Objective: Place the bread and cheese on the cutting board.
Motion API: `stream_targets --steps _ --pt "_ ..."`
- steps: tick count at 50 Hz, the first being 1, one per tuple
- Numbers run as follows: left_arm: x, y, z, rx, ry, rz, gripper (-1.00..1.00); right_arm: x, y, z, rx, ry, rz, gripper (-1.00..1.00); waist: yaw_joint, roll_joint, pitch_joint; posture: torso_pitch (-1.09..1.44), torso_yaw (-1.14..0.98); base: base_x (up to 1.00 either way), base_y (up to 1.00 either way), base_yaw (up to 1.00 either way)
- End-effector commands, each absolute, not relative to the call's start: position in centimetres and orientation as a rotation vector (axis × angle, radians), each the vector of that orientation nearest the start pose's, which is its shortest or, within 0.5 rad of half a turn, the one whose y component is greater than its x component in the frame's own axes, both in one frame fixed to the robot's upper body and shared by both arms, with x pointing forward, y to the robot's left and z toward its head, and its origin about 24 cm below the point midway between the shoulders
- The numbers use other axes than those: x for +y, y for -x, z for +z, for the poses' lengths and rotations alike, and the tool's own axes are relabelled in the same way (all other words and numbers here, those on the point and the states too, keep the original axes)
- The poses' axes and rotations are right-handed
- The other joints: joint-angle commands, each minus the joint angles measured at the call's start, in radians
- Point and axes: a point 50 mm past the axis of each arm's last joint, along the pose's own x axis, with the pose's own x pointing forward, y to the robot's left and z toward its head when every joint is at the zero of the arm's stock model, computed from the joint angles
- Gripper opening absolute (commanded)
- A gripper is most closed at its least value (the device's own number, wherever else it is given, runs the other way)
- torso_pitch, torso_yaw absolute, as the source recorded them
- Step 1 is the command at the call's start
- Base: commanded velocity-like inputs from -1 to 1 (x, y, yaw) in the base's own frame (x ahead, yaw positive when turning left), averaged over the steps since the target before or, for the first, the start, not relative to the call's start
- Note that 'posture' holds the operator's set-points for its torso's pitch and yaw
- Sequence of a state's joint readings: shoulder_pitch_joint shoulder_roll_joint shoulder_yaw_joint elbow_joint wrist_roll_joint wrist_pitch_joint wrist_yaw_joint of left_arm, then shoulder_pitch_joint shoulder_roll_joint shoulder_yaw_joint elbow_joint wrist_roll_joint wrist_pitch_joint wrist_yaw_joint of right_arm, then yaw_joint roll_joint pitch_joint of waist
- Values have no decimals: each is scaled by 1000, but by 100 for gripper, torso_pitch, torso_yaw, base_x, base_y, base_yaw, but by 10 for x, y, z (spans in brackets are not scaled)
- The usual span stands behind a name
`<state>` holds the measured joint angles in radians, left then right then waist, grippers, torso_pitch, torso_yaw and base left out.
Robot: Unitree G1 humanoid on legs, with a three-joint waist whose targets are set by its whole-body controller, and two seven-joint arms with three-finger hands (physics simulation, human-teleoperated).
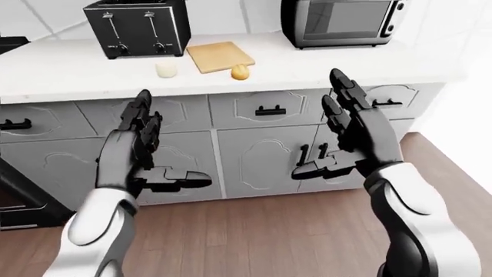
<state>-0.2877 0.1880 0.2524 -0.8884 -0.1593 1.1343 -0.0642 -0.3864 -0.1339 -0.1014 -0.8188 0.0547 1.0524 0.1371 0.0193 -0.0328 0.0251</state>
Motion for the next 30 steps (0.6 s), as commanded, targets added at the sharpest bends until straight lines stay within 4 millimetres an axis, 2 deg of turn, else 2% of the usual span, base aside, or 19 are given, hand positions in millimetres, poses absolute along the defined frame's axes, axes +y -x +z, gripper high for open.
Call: stream_targets --steps 1,2,3,4,7,11,15,16,18,19,20,21,22,24,25,26,28,29,30 --pt "182 -228 208 -123 -71 -10 100 -150 -243 223 -218 108 140 100 -2 -18 -19 0 0 15 18 0" --pt "182 -228 208 -123 -72 -10 100 -150 -243 223 -221 110 140 100 -13 4 -8 0 0 16 38 0" --pt "182 -228 208 -122 -72 -10 100 -151 -243 222 -221 111 139 100 -9 -23 1 0 0 16 48 0" --pt "182 -228 208 -122 -72 -11 100 -151 -243 222 -221 111 138 100 -11 -34 -1 0 0 16 49 0" --pt "181 -228 208 -123 -72 -12 100 -151 -242 222 -220 109 140 100 -21 -34 -10 0 0 16 49 0" --pt "181 -228 209 -124 -72 -14 100 -150 -241 223 -223 111 144 100 -25 -19 -5 0 0 15 49 0" --pt "181 -229 209 -125 -72 -16 100 -149 -241 223 -223 113 152 100 -28 8 -8 0 0 15 46 0" --pt "180 -229 209 -125 -72 -17 100 -149 -240 224 -225 109 155 100 -30 18 -6 0 0 14 10 0" --pt "180 -230 209 -124 -72 -19 100 -149 -241 224 -226 100 157 100 -47 83 -8 0 0 6 0 0" --pt "180 -230 209 -125 -72 -20 100 -149 -241 225 -231 97 158 100 -46 106 -17 0 0 0 0 0" --pt "179 -230 210 -126 -72 -21 100 -149 -240 226 -238 91 160 100 -59 116 -27 0 0 0 0 0" --pt "179 -230 210 -125 -72 -22 100 -149 -241 227 -249 85 160 100 -45 90 3 0 0 0 0 0" --pt "179 -230 210 -125 -73 -23 100 -150 -241 227 -254 87 163 100 -40 92 2 0 0 0 0 0" --pt "179 -230 210 -125 -73 -24 100 -147 -238 228 -272 101 177 100 -35 77 7 0 0 0 0 0" --pt "179 -230 209 -125 -73 -24 100 -147 -239 229 -278 104 177 100 -33 79 -12 0 0 0 12 0" --pt "179 -230 209 -125 -74 -23 100 -147 -239 230 -282 106 181 100 -27 65 -4 0 0 0 48 0" --pt "179 -229 209 -125 -74 -22 100 -146 -240 230 -283 108 183 100 -17 1 16 0 0 2 67 0" --pt "179 -229 209 -124 -74 -21 100 -145 -240 229 -281 107 184 100 -16 -45 12 0 0 3 73 0" --pt "180 -229 209 -123 -74 -20 100 -145 -240 229 -280 106 184 100 -34 -21 16 0 0 4 73 0"
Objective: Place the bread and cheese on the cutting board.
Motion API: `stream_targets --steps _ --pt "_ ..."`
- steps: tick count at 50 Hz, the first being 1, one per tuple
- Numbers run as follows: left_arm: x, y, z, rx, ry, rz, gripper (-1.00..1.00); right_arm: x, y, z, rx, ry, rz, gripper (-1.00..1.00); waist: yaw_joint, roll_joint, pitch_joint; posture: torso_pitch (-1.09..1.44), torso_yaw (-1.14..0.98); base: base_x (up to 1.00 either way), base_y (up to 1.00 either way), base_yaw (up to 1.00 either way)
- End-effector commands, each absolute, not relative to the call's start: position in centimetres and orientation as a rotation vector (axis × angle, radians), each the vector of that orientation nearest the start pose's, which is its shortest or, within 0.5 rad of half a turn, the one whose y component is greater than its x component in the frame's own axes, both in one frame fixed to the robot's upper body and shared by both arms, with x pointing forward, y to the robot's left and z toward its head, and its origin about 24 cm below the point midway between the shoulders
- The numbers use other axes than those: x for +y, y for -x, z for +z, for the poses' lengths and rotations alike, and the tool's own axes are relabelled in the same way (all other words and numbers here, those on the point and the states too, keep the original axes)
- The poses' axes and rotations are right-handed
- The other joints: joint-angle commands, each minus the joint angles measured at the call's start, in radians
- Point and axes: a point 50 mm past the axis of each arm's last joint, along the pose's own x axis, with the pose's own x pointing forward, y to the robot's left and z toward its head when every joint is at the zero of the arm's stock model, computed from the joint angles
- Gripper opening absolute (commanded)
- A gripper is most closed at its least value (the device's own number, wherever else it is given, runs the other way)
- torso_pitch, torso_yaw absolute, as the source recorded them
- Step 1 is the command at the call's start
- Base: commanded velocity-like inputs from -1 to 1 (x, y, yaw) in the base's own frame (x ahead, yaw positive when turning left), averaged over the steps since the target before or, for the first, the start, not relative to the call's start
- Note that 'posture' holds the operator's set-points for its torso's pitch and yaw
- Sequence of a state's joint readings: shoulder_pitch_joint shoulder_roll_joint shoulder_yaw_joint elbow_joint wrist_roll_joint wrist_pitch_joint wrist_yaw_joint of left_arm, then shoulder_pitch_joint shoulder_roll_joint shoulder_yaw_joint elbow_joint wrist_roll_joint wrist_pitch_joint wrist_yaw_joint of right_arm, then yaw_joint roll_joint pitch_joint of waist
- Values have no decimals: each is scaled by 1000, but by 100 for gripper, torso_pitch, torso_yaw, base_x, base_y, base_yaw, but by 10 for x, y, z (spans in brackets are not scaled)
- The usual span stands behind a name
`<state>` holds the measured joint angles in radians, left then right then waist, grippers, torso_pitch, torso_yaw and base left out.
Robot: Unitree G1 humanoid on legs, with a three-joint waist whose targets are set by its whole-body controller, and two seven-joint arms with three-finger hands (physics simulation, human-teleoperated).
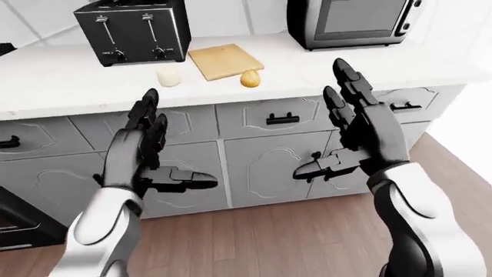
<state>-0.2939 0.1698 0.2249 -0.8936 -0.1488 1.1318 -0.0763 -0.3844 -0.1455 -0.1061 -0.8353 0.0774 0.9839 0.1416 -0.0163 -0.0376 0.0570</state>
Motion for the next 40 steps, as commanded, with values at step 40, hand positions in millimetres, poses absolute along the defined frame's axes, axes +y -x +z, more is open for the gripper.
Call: stream_targets --steps 40 --pt "178 -225 205 -125 -74 -21 100 -143 -235 228 -283 86 189 100 37 4 -31 0 0 20 11 0"
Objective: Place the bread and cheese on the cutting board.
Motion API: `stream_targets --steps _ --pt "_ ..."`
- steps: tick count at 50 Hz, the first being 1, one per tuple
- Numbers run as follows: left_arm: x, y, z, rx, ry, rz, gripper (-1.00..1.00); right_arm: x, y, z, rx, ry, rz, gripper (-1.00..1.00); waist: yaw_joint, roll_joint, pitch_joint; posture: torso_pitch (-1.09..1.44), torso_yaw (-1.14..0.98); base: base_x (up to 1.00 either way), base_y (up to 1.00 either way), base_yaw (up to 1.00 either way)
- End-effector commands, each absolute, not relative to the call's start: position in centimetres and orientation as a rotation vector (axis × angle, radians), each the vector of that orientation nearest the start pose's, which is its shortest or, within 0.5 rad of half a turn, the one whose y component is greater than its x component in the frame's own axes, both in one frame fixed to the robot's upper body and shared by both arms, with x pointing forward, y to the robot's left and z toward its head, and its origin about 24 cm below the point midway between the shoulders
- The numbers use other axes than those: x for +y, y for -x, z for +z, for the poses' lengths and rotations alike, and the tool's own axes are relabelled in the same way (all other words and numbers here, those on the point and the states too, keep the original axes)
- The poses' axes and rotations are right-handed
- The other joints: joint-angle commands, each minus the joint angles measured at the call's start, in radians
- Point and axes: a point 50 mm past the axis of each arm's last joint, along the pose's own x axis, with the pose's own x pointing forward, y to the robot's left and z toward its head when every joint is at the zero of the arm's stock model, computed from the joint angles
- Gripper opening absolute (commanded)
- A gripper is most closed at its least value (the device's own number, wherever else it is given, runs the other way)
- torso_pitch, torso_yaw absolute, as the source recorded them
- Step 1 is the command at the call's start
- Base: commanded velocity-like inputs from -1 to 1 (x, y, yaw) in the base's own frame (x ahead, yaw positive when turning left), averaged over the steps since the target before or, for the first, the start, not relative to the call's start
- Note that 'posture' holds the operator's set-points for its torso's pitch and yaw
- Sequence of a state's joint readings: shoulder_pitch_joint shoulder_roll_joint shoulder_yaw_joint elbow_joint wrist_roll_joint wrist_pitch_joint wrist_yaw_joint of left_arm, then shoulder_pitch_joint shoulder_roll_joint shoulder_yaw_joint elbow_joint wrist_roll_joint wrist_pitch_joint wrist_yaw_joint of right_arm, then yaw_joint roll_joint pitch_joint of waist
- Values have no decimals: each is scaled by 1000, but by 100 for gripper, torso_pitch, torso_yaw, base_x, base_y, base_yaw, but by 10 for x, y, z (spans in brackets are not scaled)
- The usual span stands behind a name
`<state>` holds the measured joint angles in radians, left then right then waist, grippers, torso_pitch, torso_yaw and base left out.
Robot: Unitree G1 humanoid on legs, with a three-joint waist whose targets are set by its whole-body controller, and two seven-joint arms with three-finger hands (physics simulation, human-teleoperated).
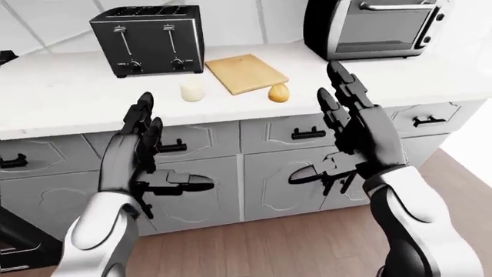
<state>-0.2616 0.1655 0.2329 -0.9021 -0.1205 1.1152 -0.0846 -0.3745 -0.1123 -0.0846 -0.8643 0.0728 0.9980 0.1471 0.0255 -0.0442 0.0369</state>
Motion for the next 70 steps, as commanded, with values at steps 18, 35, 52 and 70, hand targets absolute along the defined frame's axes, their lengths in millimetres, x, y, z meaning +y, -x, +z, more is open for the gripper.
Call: stream_targets --steps 18,35,52,70 --pt "178 -224 205 -127 -76 -22 100 -141 -232 229 -303 119 190 100 -27 116 2 0 0 39 1 9" --pt "176 -221 218 -147 -85 -32 100 -139 -231 238 -324 86 205 100 -2 -9 4 0 0 25 0 0" --pt "175 -211 233 -204 -114 -27 100 -136 -225 251 -373 66 214 100 -24 40 -27 0 0 0 0 0" --pt "176 -207 233 -206 -111 -25 100 -137 -225 247 -363 84 205 100 -25 45 -11 0 0 2 0 0"
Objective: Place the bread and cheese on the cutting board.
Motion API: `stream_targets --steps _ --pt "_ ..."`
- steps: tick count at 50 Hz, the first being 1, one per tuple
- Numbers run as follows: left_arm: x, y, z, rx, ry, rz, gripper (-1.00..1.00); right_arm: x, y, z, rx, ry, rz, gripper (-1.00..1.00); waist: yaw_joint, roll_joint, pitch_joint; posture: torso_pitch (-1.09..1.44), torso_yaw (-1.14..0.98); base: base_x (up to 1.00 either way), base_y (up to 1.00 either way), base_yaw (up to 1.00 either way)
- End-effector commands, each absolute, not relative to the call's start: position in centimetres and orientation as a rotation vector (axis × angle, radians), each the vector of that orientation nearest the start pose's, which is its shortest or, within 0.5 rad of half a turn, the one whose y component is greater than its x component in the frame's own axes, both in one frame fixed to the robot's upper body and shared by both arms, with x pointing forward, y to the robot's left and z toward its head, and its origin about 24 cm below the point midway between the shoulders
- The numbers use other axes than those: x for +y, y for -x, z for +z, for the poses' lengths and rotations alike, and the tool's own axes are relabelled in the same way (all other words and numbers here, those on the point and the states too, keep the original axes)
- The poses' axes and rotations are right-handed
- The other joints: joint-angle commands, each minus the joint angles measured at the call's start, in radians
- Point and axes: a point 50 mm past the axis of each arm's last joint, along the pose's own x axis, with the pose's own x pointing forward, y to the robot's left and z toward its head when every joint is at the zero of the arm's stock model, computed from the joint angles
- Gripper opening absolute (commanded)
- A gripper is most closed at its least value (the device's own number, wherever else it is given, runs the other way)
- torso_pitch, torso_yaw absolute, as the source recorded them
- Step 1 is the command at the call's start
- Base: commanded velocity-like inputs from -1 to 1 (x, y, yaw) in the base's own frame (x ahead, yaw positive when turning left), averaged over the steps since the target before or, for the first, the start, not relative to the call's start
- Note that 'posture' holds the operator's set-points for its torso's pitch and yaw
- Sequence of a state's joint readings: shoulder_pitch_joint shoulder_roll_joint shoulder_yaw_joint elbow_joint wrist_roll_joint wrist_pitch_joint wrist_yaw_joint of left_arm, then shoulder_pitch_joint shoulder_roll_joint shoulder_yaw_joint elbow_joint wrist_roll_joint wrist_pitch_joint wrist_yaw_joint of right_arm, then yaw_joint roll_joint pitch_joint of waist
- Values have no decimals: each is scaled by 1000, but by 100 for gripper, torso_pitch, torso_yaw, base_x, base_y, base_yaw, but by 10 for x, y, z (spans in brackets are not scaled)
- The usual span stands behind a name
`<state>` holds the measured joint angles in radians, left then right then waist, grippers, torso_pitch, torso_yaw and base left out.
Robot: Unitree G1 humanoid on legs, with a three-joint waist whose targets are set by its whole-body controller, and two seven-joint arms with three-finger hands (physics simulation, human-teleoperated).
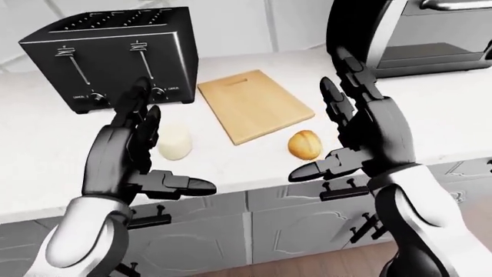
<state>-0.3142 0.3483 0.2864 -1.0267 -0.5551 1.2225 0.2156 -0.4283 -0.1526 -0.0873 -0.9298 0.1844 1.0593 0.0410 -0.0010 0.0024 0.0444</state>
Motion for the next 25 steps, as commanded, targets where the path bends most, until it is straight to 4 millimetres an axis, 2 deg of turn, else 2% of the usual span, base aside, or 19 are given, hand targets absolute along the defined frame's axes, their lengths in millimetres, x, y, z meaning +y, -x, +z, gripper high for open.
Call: stream_targets --steps 1,7,17,19,23,25 --pt "176 -206 233 -206 -111 -26 100 -137 -225 248 -363 89 203 100 1 -1 -18 0 0 0 0 0" --pt "178 -205 232 -208 -109 -23 100 -142 -226 253 -376 152 198 100 -2 1 -16 0 0 0 0 0" --pt "178 -205 230 -204 -106 -21 100 -148 -240 268 -362 246 235 100 -7 4 -17 0 0 0 0 0" --pt "178 -205 231 -206 -106 -23 100 -147 -244 267 -354 296 251 100 -6 4 -17 0 0 0 0 0" --pt "178 -206 230 -206 -105 -25 100 -157 -264 269 -315 412 276 100 -8 4 -19 0 0 0 0 0" --pt "178 -206 230 -205 -105 -27 100 -162 -273 276 -307 456 284 100 -9 4 -21 0 0 0 0 0"
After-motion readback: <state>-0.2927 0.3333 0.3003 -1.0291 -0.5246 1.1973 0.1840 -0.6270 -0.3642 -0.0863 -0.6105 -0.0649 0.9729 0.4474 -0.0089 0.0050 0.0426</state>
